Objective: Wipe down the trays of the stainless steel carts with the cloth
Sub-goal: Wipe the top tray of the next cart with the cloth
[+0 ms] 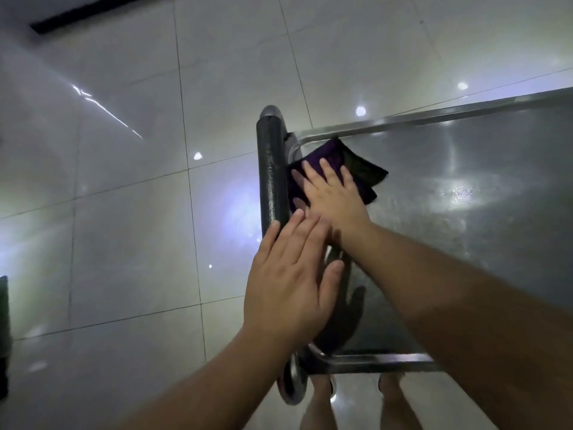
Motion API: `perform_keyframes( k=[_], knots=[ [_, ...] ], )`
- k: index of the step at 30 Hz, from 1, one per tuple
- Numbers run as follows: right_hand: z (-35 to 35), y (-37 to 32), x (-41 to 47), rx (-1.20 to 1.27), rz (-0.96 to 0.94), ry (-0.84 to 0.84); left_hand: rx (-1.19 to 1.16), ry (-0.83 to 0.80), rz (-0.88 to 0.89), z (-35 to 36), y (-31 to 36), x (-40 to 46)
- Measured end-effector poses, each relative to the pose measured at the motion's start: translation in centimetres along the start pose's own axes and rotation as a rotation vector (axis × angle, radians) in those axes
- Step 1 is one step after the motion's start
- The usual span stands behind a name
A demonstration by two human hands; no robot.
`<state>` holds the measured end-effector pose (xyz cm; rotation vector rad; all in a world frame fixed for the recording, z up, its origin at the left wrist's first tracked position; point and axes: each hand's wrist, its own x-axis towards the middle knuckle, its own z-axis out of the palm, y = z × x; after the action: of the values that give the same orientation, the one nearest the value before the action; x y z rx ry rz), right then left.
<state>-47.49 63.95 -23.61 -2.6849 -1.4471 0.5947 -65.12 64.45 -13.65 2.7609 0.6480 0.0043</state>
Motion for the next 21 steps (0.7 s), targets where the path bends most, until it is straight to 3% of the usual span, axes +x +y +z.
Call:
perform_keyframes(
  k=[4, 8, 11, 18, 21],
  knots=[
    [-1.9, 2.2, 7.3, -0.036, 0.041, 0.003, 0.021, 0.000, -0.016, 0.1, -0.1, 0.0],
    [-1.6, 3.2, 6.1, -0.029, 0.005, -0.013, 0.011, 0.011, -0.043, 0.1, 0.0, 0.0],
    [0.1, 4.0, -0.6, -0.004, -0.017, -0.031, 0.021, 0.003, -0.043, 0.1, 0.0, 0.0],
    [7.7, 6.7, -27.9, -0.064, -0.026, -0.111, 0.076, -0.034, -0.030, -0.3, 0.3, -0.1],
    [7.5, 7.9, -29.2, -0.047, -0.012, -0.144, 0.106, -0.047, -0.024, -0.2, 0.6, -0.4]
  ],
)
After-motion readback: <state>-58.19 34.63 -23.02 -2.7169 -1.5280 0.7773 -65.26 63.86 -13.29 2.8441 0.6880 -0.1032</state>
